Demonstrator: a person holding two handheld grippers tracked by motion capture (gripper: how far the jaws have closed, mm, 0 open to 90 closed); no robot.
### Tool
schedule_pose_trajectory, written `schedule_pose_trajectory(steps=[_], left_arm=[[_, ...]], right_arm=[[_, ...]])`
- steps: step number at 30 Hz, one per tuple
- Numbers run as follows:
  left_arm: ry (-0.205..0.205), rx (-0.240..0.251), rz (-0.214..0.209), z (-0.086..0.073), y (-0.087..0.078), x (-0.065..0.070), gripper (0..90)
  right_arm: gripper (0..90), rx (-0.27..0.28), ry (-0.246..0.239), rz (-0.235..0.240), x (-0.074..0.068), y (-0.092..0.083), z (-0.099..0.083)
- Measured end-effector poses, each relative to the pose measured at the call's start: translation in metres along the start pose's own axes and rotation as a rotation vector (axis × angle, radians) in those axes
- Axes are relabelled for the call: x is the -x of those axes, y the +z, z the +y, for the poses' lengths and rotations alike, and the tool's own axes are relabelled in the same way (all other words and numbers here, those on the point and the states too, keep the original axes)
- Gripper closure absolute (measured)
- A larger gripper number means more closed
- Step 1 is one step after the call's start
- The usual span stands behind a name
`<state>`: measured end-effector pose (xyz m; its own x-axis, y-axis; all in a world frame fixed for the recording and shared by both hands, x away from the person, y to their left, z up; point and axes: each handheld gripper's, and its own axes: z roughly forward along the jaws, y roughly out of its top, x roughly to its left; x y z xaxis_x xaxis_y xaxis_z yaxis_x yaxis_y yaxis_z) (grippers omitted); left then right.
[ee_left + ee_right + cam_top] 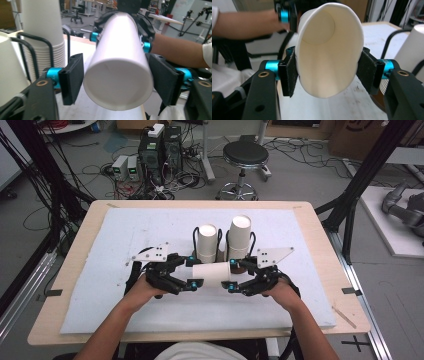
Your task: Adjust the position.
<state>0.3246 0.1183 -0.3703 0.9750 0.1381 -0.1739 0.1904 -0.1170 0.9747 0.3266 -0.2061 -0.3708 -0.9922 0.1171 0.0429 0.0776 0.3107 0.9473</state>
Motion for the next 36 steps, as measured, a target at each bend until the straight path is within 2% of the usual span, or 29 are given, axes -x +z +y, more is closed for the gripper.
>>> schedule_pose_trajectory(steps=[3, 7, 12, 15, 18, 22, 23, 24, 28, 32, 36], left_arm=[[0.002, -0.015, -0.015, -0.0004, -0.0004, -0.0001, 31.0], [0.017, -0.059, -0.028, -0.0027, 0.0045, 0.0014, 34.5], [0.017, -0.054, -0.038, -0.0023, 0.0040, 0.0016, 36.1], [-0.002, -0.034, -0.042, -0.0025, 0.0048, 0.0011, 35.9], [0.006, -0.028, -0.026, -0.0023, 0.0037, 0.0005, 35.7], [-0.003, 0.001, -0.043, -0.0030, 0.0037, 0.0002, 35.7], [-0.002, -0.004, -0.044, -0.0030, 0.0041, 0.0006, 35.7], [0.000, -0.010, -0.043, -0.0034, 0.0052, 0.0009, 35.7], [-0.005, -0.022, -0.043, -0.0048, 0.0067, 0.0011, 36.4], [-0.006, -0.037, -0.030, -0.0055, 0.0083, 0.0011, 35.5], [-0.005, -0.053, -0.013, -0.0047, 0.0077, 0.0012, 29.4]], right_arm=[[40.2, -0.028, -0.008, 0.006, -0.0004, 0.0011, 0.0006], [40.2, -0.025, -0.003, 0.014, -0.0005, 0.0014, 0.0006], [39.3, -0.024, 0.000, 0.024, -0.0004, 0.0004, 0.0012], [29.2, 0.005, 0.038, 0.017, -0.0005, 0.0006, 0.0018], [19.1, 0.060, 0.096, 0.009, 0.0000, 0.0000, 0.0028], [19.2, 0.076, 0.125, 0.013, 0.0011, 0.0003, 0.0021], [20.0, 0.079, 0.121, 0.010, 0.0014, 0.0013, 0.0017], [26.0, 0.081, 0.116, 0.012, 0.0015, 0.0018, 0.0016], [33.7, 0.080, 0.077, 0.019, 0.0008, -0.0014, 0.0025], [36.8, 0.066, 0.059, 0.017, 0.0008, -0.0031, 0.0042], [37.7, 0.037, 0.046, 0.018, 0.0001, -0.0020, 0.0056]])
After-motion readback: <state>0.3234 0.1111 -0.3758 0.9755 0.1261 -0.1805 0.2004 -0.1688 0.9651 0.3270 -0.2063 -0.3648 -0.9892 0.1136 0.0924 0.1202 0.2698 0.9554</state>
